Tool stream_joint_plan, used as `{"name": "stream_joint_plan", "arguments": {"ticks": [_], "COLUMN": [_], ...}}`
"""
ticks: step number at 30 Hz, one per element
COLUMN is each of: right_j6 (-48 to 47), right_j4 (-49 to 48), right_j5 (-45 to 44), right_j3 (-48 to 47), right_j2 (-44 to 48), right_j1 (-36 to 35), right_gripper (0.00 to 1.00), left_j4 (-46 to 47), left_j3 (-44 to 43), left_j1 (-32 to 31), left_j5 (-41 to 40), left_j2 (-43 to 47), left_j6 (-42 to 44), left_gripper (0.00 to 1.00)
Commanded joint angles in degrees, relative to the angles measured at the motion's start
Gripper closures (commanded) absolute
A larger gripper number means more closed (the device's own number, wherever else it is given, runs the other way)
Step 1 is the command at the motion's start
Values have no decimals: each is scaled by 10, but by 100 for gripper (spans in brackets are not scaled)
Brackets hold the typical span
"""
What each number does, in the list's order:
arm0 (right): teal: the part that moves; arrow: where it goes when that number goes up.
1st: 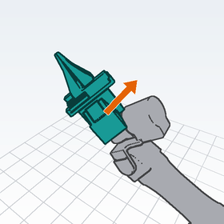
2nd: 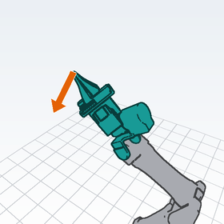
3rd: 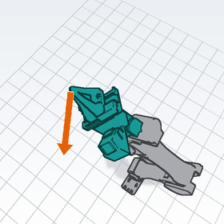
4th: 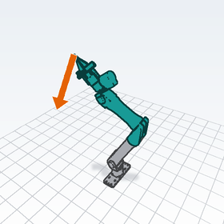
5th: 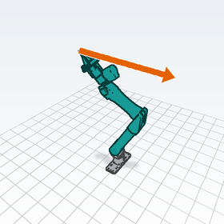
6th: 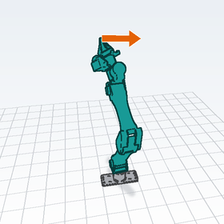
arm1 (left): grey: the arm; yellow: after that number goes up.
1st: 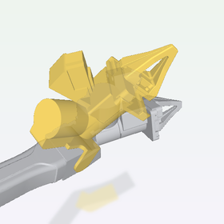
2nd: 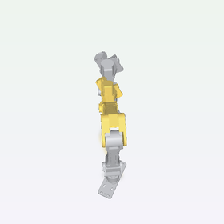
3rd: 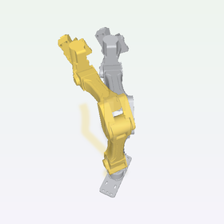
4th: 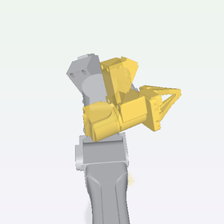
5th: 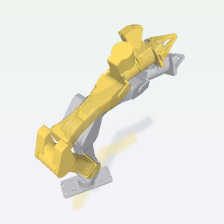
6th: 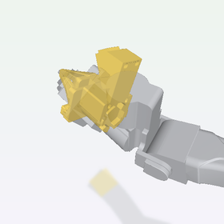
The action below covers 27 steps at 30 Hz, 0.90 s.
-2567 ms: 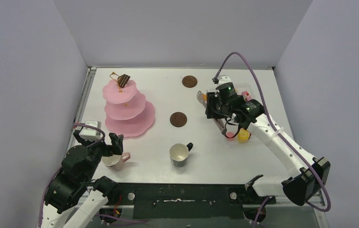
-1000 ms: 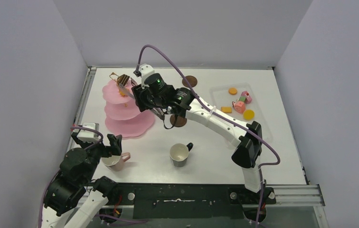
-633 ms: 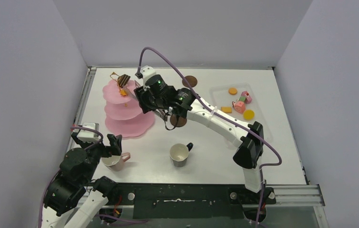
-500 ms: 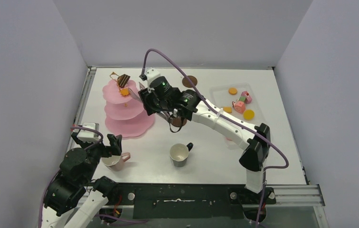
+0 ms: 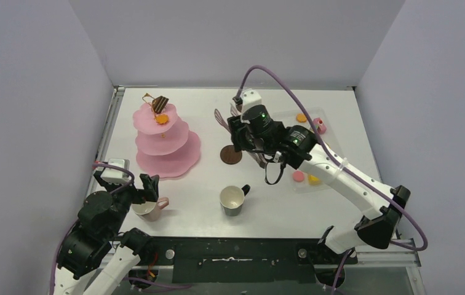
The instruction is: Serve the afternoon tea
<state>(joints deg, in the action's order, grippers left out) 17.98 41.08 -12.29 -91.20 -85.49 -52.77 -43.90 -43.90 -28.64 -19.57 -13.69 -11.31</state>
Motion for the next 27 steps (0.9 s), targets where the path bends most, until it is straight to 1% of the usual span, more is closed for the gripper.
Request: {"name": "stream_joint_plan", "arguments": {"ticks": [1,7,12,14,17,20,27], "right_j6": [58,128,163,166,167,172,165], "right_j4": [50,118,159,159,163,175,171], "right_j5": [-50,-75,-82,-81,-54,-59,-14], "right_j3": [53,132,170,193,210,222,284], "right_j2": [60,109,131,142,145,150,179], "right_j1": [33,63,85,96,126,145,229], "right_gripper": [49,49,51,53,55,56,57], "left_j4": [31,33,31,33,36,35,36], "left_j3": [-1,0,-1,1,1,1,0], "left_j1": [4,4,4,4,4,4,4], "left_j5": [15,20,23,24,26,28,32], "left_j2": [-10,-9,-10,-10,-11,-15,-18], "left_j6": [8,9,10,10,11,11,12], "left_gripper": [4,4,4,4,4,4,4]}}
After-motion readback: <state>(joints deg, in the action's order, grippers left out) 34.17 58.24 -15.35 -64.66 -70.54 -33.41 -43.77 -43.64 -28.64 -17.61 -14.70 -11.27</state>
